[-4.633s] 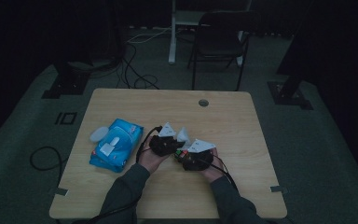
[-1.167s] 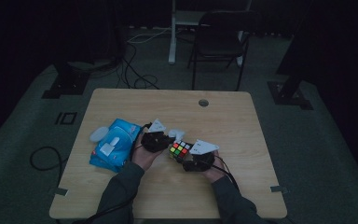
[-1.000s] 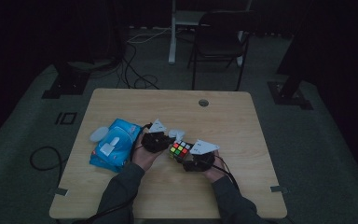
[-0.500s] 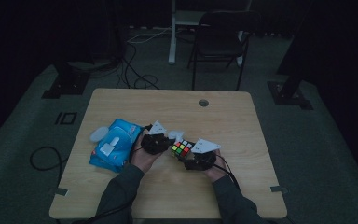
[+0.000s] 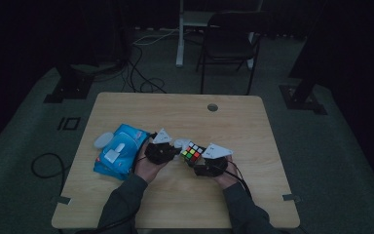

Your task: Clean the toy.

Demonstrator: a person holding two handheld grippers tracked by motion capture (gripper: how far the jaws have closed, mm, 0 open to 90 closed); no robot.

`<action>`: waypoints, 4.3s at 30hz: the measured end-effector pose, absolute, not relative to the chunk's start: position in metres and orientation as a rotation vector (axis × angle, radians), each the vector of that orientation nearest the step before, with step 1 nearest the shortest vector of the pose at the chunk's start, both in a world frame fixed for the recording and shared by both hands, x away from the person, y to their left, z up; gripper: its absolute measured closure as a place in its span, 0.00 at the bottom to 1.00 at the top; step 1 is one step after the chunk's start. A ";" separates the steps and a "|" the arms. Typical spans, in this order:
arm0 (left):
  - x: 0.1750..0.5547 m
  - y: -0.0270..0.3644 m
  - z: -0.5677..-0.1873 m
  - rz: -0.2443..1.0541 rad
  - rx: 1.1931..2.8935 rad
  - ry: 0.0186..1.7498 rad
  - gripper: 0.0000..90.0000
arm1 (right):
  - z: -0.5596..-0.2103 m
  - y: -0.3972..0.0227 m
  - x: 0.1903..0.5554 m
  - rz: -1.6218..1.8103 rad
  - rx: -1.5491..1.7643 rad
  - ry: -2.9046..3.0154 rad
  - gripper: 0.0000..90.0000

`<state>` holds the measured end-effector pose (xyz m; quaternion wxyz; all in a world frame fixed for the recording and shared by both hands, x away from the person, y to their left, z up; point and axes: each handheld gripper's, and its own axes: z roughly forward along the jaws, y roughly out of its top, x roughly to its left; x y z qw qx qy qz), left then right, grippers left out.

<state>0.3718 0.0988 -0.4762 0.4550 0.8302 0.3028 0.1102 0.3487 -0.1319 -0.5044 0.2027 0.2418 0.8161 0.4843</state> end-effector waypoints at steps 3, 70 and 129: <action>0.371 0.100 -0.476 0.273 2.052 0.743 0.95 | -0.504 -0.133 0.349 1.355 0.681 2.273 0.38; 0.367 0.100 -0.508 0.246 2.100 0.800 0.95 | -0.501 -0.136 0.349 1.400 0.692 2.260 0.38; 0.343 0.087 -0.498 0.311 2.094 0.709 0.95 | -0.508 -0.137 0.354 1.352 0.762 2.249 0.38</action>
